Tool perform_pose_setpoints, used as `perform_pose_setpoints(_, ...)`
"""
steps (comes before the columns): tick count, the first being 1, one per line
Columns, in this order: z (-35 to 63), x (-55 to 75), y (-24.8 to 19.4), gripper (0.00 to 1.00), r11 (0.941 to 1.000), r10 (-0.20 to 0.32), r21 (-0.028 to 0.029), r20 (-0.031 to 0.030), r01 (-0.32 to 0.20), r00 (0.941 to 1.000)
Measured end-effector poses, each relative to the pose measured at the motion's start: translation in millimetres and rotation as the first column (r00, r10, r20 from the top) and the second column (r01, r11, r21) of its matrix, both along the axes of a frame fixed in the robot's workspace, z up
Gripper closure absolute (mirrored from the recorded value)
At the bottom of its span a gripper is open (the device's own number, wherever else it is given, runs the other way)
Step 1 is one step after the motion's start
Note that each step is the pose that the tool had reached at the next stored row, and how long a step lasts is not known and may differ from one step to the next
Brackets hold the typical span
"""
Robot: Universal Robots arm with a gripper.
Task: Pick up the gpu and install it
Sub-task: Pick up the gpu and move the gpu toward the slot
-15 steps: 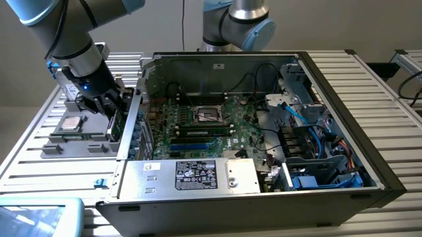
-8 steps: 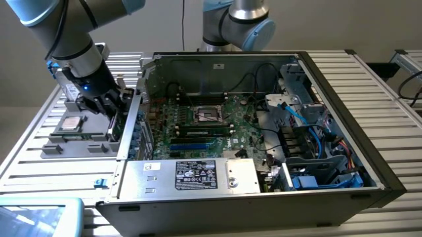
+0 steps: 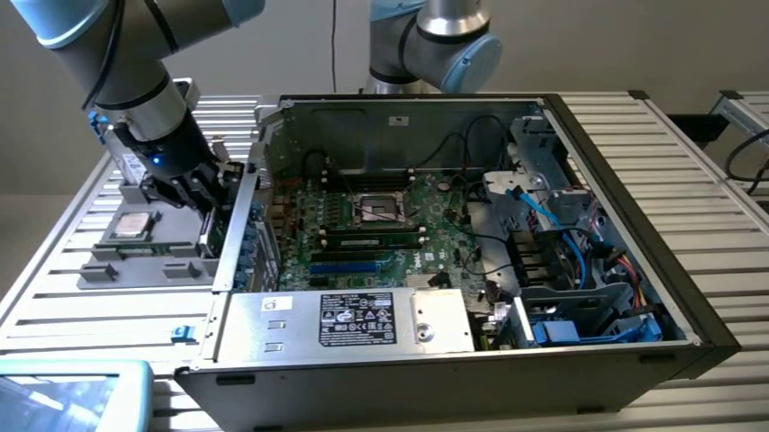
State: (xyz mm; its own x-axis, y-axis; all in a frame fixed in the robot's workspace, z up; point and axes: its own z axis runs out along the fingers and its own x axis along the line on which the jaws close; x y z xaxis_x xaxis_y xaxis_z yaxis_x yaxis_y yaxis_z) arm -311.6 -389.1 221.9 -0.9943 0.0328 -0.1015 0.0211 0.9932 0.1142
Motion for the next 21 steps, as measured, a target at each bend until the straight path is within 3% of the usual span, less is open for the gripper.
perform_pose_setpoints(4, 3.6, 0.0, 0.0, 0.71, 0.9998, 0.0, 0.0186, -0.0007, 0.0, 1.0)
perform_pose_setpoints(6, 7.8, -0.1, -0.1, 0.71, 0.9997, 0.0, 0.0226, -0.0035, 0.0, 1.0)
perform_pose_setpoints(21, 75.7, -0.1, -0.4, 0.71, 0.9997, 0.0, 0.0225, -0.0072, 0.0, 1.0)
